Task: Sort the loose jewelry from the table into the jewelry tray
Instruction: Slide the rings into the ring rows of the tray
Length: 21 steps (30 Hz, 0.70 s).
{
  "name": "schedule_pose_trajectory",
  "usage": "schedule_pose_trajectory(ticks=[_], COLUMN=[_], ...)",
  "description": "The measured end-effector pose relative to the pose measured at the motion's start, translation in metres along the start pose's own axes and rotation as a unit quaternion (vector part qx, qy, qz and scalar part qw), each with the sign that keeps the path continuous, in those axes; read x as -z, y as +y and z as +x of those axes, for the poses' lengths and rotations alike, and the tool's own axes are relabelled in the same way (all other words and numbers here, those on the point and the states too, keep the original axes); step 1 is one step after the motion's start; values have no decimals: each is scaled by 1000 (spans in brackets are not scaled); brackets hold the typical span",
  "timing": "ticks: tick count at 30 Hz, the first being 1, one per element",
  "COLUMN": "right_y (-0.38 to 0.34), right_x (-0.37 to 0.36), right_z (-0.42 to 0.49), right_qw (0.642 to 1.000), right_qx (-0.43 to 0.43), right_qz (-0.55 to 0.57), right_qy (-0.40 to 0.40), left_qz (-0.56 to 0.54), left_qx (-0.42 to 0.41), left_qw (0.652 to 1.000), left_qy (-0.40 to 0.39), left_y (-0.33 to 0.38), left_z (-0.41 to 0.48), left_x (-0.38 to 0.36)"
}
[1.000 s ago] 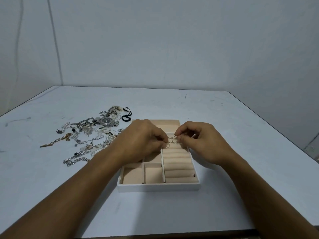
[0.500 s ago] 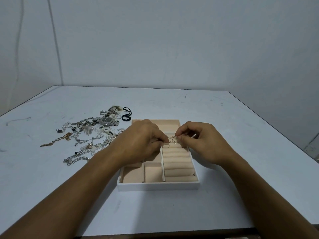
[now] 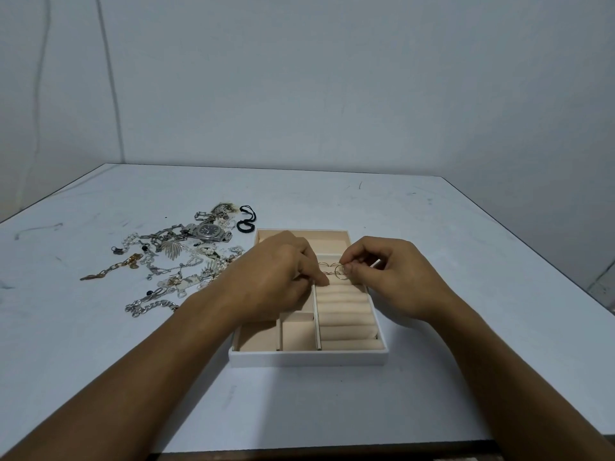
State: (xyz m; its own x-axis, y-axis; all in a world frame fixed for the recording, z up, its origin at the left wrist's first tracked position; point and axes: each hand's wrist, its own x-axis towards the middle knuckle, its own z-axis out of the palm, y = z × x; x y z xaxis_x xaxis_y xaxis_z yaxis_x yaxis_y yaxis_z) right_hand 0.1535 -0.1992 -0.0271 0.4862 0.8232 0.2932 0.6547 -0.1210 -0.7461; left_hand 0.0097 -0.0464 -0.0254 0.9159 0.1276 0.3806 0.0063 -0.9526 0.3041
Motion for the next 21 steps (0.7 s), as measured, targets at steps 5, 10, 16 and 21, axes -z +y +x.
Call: schedule_pose_trajectory(ticks=[5, 10, 16, 21], right_y=[1, 0, 2, 0], right_x=[-1, -2, -4, -4], right_z=[-1, -1, -2, -3], right_qw=[1000, 1000, 999, 997], right_qx=[6, 10, 14, 27], right_qz=[-7, -15, -39, -73], right_qy=[0, 1, -5, -17], left_qz=[-7, -38, -48, -53], left_qx=[1, 28, 39, 45], left_qw=[1000, 998, 997, 997], left_qy=[7, 42, 47, 42], left_y=[-2, -8, -8, -7], left_z=[-1, -3, -4, -5], left_x=[-3, 1, 5, 6])
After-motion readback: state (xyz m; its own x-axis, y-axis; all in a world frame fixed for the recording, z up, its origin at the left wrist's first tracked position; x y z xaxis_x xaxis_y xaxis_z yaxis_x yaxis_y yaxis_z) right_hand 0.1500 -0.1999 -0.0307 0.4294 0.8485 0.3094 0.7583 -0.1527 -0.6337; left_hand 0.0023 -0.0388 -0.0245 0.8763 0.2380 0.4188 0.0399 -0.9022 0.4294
